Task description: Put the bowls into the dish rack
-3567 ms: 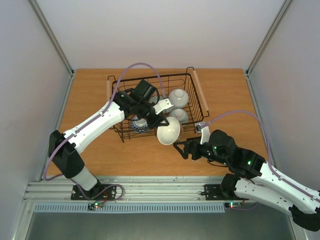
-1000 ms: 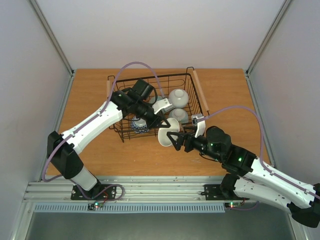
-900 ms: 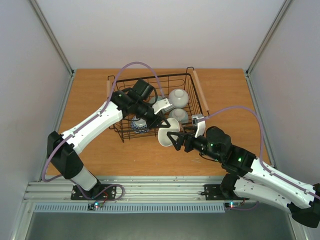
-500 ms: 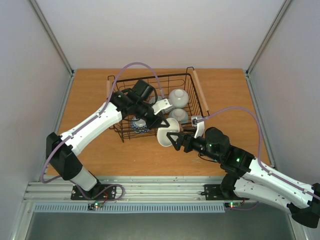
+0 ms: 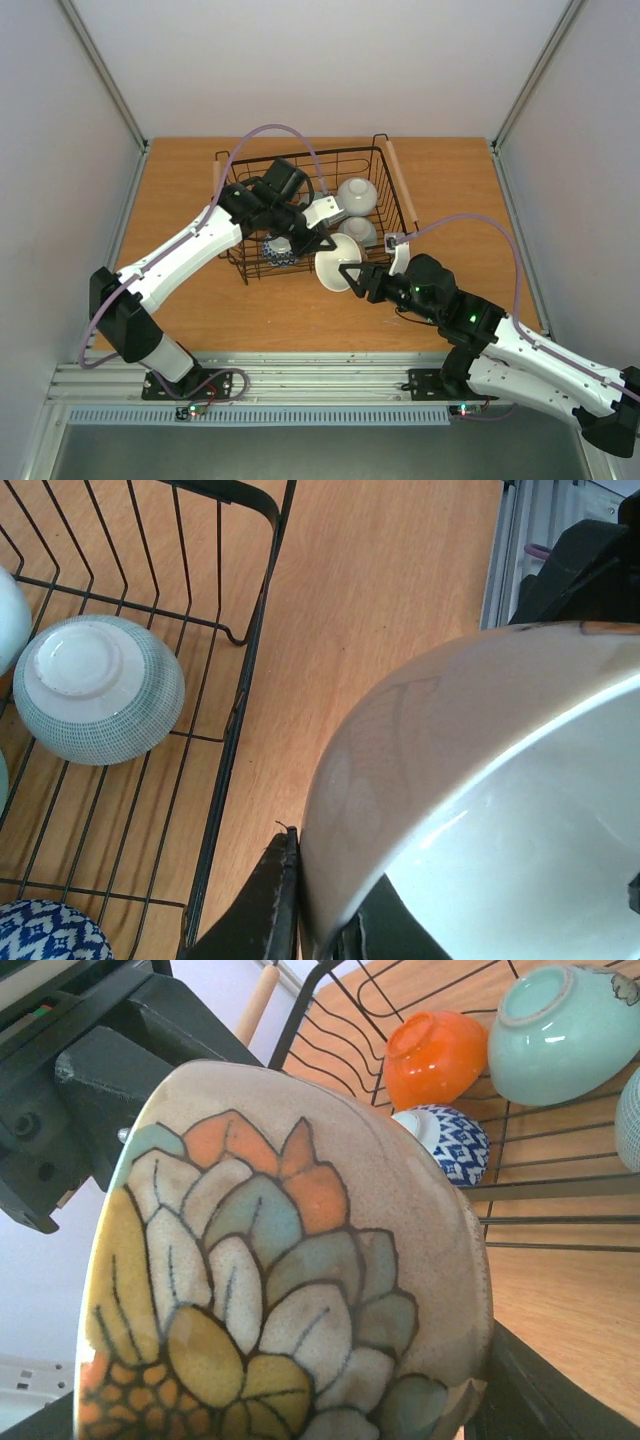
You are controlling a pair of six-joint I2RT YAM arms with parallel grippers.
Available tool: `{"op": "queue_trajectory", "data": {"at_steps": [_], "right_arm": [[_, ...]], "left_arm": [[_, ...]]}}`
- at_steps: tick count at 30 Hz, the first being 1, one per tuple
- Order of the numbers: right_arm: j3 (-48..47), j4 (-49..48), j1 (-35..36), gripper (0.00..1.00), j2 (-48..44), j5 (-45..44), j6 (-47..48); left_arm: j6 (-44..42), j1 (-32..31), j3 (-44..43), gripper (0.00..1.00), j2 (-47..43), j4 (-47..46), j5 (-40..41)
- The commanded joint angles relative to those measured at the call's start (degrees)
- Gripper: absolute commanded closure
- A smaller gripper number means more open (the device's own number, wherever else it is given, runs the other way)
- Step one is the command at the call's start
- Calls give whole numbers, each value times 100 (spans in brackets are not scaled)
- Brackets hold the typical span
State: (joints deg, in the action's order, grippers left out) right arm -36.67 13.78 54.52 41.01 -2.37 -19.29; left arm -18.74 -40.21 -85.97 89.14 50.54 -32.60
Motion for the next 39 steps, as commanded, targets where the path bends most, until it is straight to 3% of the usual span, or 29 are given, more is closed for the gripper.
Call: {"op": "queue_trajectory", "data": {"at_steps": [1, 4, 5, 15, 17, 22, 25, 32, 36, 39], "right_arm": [[15, -438, 109, 71, 7, 617, 498], [-6, -445, 109, 95, 34, 565, 523], [-26, -413, 111, 98, 39, 514, 527], [-436, 224, 111, 99, 94, -94, 1043], [-645, 432, 107, 99, 208, -269, 1288], [-1459, 1158, 108, 99, 713, -879, 1948], [-2037, 1632, 107, 99, 1093, -1298, 2273], [-2898, 2044, 17, 99, 1936, -1950, 2723], [-4028, 2936, -146, 99, 2951, -2124, 2909], [-4957, 3611, -220, 99, 3821, -2313, 3086]], "left_arm": [[231, -18, 27, 99, -201, -370, -462], [239, -11, 24, 100, -189, -368, -458], [239, -21, 26, 100, -187, -376, -458], [249, -14, -94, 99, -209, -295, -337], [245, -16, -189, 90, -228, -246, -159], [289, -8, -326, 44, -396, -265, 689], [372, 44, -376, 30, -520, -370, 1399], [488, 391, -271, 25, -916, -678, 2782], [362, 577, -122, 22, -1199, -902, 3722], [294, 762, -62, 20, -1397, -920, 3877]]}}
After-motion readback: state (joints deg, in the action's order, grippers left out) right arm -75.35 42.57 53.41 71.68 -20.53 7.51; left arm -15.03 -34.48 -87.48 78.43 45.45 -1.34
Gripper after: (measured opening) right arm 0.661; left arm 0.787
